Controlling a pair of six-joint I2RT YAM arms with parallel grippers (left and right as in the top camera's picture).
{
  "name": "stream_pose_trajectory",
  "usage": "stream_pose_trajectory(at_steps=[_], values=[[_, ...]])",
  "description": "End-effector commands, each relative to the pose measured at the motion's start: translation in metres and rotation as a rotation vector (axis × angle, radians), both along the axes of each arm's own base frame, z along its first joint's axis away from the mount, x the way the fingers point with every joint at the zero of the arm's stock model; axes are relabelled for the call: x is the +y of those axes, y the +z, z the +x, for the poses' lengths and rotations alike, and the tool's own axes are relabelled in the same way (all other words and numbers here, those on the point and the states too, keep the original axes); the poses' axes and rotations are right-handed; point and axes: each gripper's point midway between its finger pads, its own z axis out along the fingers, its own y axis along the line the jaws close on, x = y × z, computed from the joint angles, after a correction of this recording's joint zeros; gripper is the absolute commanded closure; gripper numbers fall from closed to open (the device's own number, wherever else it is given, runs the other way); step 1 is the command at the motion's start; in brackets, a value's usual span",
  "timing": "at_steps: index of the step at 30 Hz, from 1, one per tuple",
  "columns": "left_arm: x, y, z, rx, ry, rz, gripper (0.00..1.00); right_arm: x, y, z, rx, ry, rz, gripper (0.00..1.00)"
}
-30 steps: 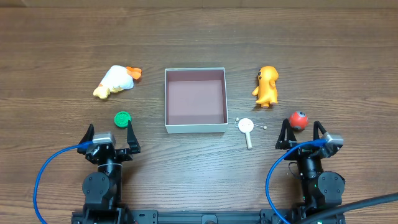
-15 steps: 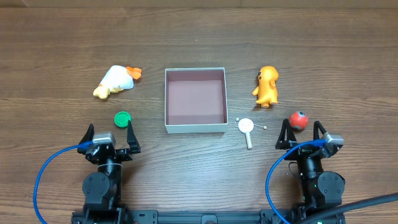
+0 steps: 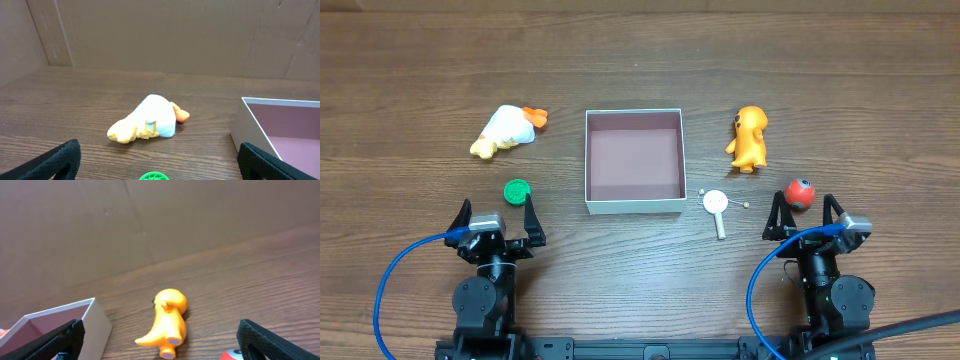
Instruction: Pack container
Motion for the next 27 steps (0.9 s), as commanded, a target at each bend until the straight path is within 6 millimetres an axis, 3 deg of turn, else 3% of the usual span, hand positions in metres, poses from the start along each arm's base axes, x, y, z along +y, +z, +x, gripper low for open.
stream_pose_trajectory(at_steps=[1,7,9,10,14,20,23,27], values=[[-0.001,-0.001,0.000,-0.003,-0.009,0.025,0.00,0.011,0.011,-0.002,-0.038,0.068,0.008,0.00],[-0.001,-0.001,0.000,-0.003,-0.009,0.025,0.00,0.017,0.044,-0.008,-0.099,0.100,0.008,0.00],[-0.001,-0.001,0.000,-0.003,-0.009,0.025,0.00,0.016,0.064,-0.011,-0.120,0.094,0.008,0.00],[-0.001,-0.001,0.000,-0.003,-0.009,0.025,0.00,0.016,0.083,-0.012,-0.117,0.095,0.007,0.00],[-0.001,-0.001,0.000,-0.003,-0.009,0.025,0.00,0.016,0.118,-0.006,-0.052,0.095,-0.002,0.00],[-0.001,-0.001,0.000,-0.003,-0.009,0.025,0.00,0.024,0.159,0.032,0.200,0.135,0.002,0.00],[-0.001,-0.001,0.000,-0.003,-0.009,0.025,0.00,0.026,0.163,0.056,0.362,0.140,0.009,0.00],[-0.001,-0.001,0.000,-0.003,-0.009,0.025,0.00,0.026,0.154,0.090,0.568,0.135,0.016,0.00]])
